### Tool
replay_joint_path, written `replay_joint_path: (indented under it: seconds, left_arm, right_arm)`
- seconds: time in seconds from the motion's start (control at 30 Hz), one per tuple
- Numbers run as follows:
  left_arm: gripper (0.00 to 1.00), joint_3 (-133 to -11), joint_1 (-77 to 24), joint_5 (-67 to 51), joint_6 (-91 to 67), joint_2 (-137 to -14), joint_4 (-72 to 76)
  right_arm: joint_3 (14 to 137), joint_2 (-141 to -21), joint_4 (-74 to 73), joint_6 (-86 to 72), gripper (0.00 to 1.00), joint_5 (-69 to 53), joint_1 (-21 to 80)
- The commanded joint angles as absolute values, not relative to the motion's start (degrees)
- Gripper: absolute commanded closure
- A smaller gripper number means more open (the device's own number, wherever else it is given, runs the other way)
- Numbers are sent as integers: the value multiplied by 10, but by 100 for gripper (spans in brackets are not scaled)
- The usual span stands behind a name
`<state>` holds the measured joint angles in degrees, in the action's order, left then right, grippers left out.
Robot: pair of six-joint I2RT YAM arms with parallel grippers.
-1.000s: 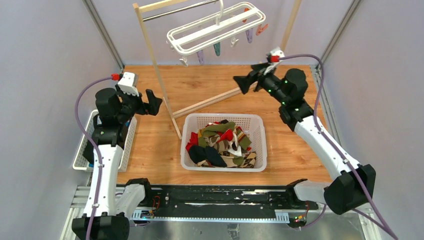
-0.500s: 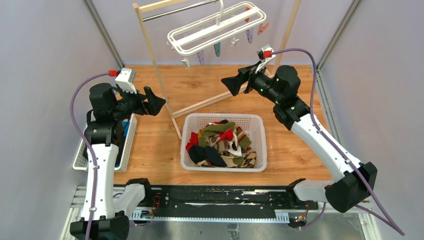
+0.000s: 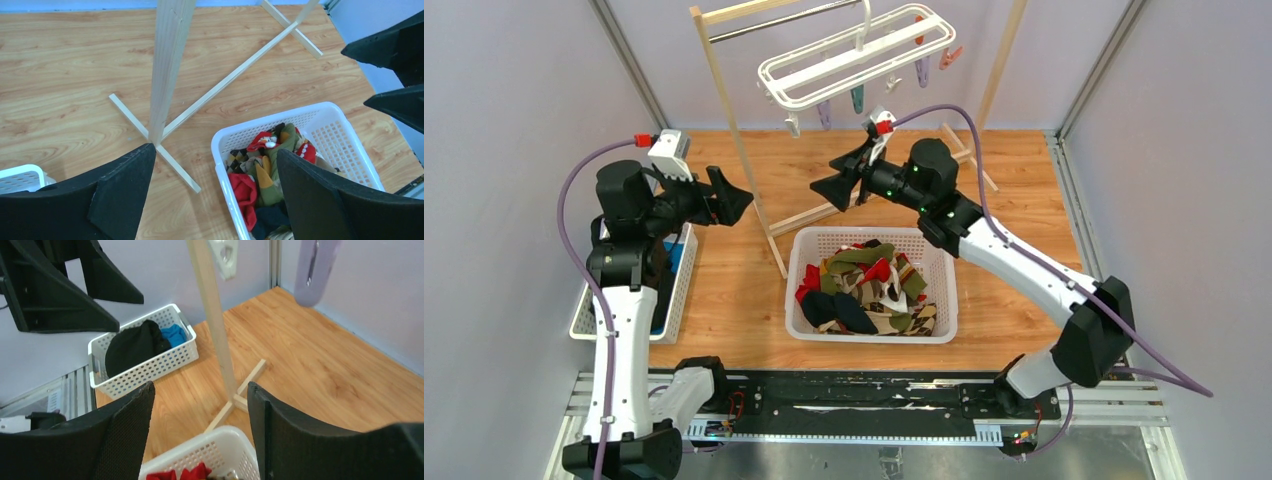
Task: Clip the socks to the hanger
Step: Open the clamp at the hanger.
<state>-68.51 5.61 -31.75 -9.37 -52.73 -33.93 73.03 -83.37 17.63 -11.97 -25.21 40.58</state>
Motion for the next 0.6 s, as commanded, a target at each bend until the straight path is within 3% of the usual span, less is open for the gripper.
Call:
replay_joint_path:
  seconds: [0.0, 0.13, 0.27, 0.57]
  left_arm:
    - [6, -715, 59, -320, -92, -539, -379]
    - [7, -744, 59, -317, -83, -547, -412]
    - [5, -752, 59, -314, -86, -536, -412]
    - [5, -781, 60, -326, -91, -548, -436]
  right_arm:
    - [782, -872, 264, -131, 34, -222, 423]
    - [822, -922, 306, -158, 42, -215, 432]
    - [845, -955, 344, -139, 43, -153, 460]
    - [841, -982, 425, -21, 42, 118, 530]
